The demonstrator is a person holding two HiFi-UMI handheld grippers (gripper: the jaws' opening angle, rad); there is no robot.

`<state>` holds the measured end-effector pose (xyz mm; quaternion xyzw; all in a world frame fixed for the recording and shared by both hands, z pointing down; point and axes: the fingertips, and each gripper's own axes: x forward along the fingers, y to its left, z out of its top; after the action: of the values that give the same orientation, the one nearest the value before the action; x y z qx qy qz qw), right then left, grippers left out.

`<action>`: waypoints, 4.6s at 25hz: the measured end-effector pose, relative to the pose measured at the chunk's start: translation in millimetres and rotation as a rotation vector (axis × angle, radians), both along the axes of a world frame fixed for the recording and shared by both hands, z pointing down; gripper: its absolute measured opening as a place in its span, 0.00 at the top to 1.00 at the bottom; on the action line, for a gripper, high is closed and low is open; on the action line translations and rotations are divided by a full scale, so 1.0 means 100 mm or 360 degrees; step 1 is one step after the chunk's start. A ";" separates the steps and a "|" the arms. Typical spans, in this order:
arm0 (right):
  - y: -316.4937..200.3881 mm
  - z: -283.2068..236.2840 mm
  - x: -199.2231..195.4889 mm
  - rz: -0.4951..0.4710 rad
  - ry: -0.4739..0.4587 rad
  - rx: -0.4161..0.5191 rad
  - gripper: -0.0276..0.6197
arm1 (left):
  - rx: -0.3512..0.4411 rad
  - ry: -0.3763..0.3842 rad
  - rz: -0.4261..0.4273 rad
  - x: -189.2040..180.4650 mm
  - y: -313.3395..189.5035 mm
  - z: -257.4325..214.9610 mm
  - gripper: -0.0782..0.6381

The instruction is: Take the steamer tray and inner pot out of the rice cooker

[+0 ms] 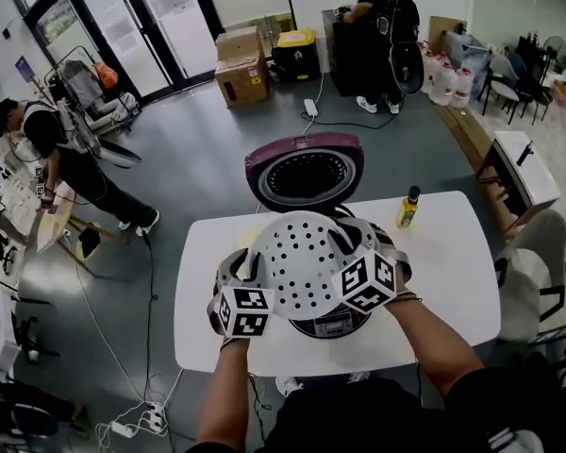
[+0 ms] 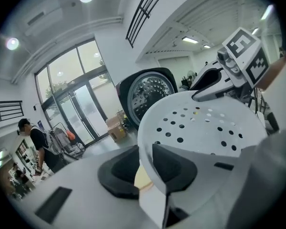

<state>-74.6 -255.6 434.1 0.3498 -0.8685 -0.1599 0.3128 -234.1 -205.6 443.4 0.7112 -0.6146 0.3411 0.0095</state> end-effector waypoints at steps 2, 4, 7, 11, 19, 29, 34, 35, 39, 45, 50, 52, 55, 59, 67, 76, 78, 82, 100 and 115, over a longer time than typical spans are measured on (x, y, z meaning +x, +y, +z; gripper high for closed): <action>0.12 -0.04 -0.12 -0.0019 0.0000 0.0003 0.84 | 0.0003 -0.0001 -0.0006 -0.11 0.13 -0.02 0.77; 0.20 -0.09 -0.29 -0.0029 0.0007 0.0011 0.84 | 0.0015 -0.0002 -0.0009 -0.28 0.21 -0.06 0.77; 0.35 -0.12 -0.64 -0.0040 0.0020 0.0013 0.84 | 0.0016 0.0012 -0.0018 -0.62 0.37 -0.08 0.77; 0.55 -0.16 -1.16 -0.0036 0.0027 0.0011 0.84 | 0.0011 0.0016 -0.0023 -1.13 0.58 -0.12 0.77; 0.90 0.10 -2.19 -0.0098 0.0034 -0.0069 0.84 | -0.0061 0.0053 -0.0091 -2.14 0.99 0.15 0.77; 1.12 0.76 -3.24 -0.0160 0.0093 -0.0199 0.84 | -0.0188 0.0067 -0.0158 -3.15 1.30 0.79 0.76; 1.10 1.21 -3.52 -0.0157 0.0110 -0.0277 0.84 | -0.0265 0.0120 -0.0194 -3.43 1.31 1.23 0.77; 1.09 1.32 -3.56 -0.0155 0.0110 -0.0300 0.85 | -0.0283 0.0132 -0.0199 -3.47 1.31 1.33 0.77; 1.09 1.79 -3.71 -0.0144 0.0112 -0.0385 0.85 | -0.0324 0.0163 -0.0205 -3.63 1.31 1.74 0.78; 1.13 2.40 -3.88 -0.0142 0.0174 -0.0469 0.85 | -0.0429 0.0220 -0.0248 -3.78 1.38 2.35 0.78; 1.12 2.75 -4.00 -0.0154 0.0226 -0.0470 0.85 | -0.0483 0.0220 -0.0232 -3.90 1.38 2.71 0.78; 1.11 2.84 -4.02 -0.0151 0.0249 -0.0467 0.85 | -0.0495 0.0215 -0.0227 -3.91 1.37 2.80 0.78; 1.11 2.93 -4.03 -0.0148 0.0258 -0.0475 0.85 | -0.0492 0.0214 -0.0233 -3.92 1.36 2.86 0.78; 1.07 2.91 -4.06 -0.0168 0.0209 -0.0432 0.82 | -0.0495 0.0272 -0.0240 -3.91 1.38 2.92 0.71; 1.25 2.17 -3.96 -0.0189 -0.0036 -0.0428 0.66 | -0.0331 0.0425 -0.0341 -3.98 1.46 2.25 0.42; 1.70 0.86 -3.51 -0.0302 -0.0347 -0.0288 0.60 | 0.0005 0.0631 -0.0270 -3.38 1.63 1.13 0.44; 1.76 0.67 -3.35 -0.0296 -0.0416 -0.0265 0.56 | -0.0022 0.0727 -0.0231 -3.15 1.67 1.08 0.39; 1.78 0.46 -2.95 -0.0216 -0.0534 -0.0299 0.55 | -0.0011 0.0903 -0.0125 -2.64 1.66 0.89 0.39; 0.92 0.12 -0.63 0.0174 -0.0877 -0.0762 0.47 | -0.0303 0.1612 0.0209 -0.31 0.70 0.43 0.40; 0.26 0.68 0.66 0.0340 -0.1469 -0.1864 0.47 | -0.0721 0.2351 -0.0080 0.35 0.29 0.84 0.40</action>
<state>-9.1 -229.6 501.7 0.2402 -0.8157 0.5222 0.0657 -198.7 -176.5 527.1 0.7207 -0.3800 -0.1048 0.5703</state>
